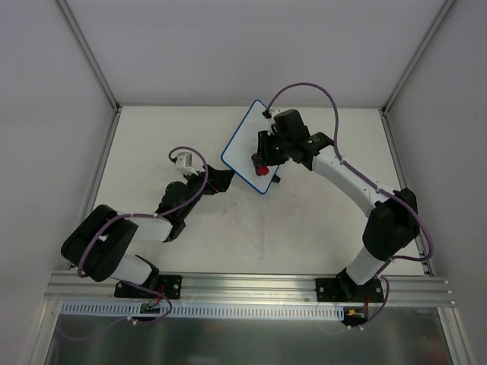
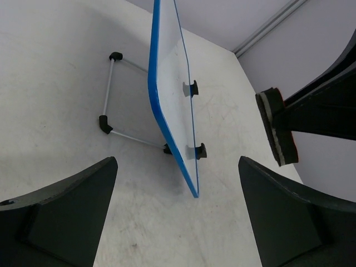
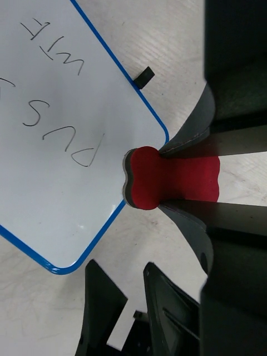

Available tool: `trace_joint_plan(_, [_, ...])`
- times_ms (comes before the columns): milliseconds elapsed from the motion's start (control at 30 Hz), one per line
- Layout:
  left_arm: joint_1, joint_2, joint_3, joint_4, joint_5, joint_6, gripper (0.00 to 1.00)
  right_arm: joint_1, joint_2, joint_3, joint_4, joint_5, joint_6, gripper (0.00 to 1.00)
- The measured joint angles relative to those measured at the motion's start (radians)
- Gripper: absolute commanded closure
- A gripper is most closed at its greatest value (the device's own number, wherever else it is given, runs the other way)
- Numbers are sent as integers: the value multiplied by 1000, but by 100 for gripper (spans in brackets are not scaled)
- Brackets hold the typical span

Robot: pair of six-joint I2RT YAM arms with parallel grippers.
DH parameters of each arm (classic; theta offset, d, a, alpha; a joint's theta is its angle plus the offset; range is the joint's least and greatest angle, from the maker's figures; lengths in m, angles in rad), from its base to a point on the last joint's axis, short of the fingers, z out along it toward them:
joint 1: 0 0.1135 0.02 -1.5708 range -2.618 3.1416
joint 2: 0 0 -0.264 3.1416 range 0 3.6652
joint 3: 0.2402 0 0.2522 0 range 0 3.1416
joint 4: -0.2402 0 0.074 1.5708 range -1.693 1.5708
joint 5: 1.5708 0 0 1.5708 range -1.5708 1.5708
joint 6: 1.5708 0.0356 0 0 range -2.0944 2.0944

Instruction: Erase the whiteboard

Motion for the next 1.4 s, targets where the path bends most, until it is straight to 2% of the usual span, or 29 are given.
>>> trace_joint_plan(200, [0, 185, 73, 41, 26, -26, 11, -51, 22, 3, 57, -58, 9, 100])
trace_joint_plan(400, [0, 262, 130, 57, 40, -34, 18, -51, 43, 3, 107, -67, 10, 100])
trace_joint_plan(600, [0, 322, 156, 61, 42, -32, 33, -53, 77, 3, 148, -65, 15, 100])
trace_joint_plan(700, [0, 345, 177, 63, 47, -31, 45, -53, 89, -5, 170, -60, 23, 100])
trace_joint_plan(767, [0, 353, 182, 63, 49, -29, 50, -53, 89, -19, 192, -54, 31, 100])
trace_joint_plan(967, [0, 357, 193, 65, 68, -26, 49, -53, 98, -41, 237, -49, 53, 100])
trace_joint_plan(1100, [0, 359, 207, 65, 74, -25, 39, -53, 118, -50, 270, -46, 62, 100])
trace_joint_plan(1233, [0, 376, 233, 65, 77, -25, 41, -53, 123, -85, 299, -32, 75, 100])
trace_joint_plan(1300, [0, 381, 241, 65, 77, -25, 46, -53, 123, -97, 306, -27, 80, 100])
trace_joint_plan(1400, [0, 382, 249, 65, 82, -26, 65, -53, 123, -111, 323, -10, 87, 100])
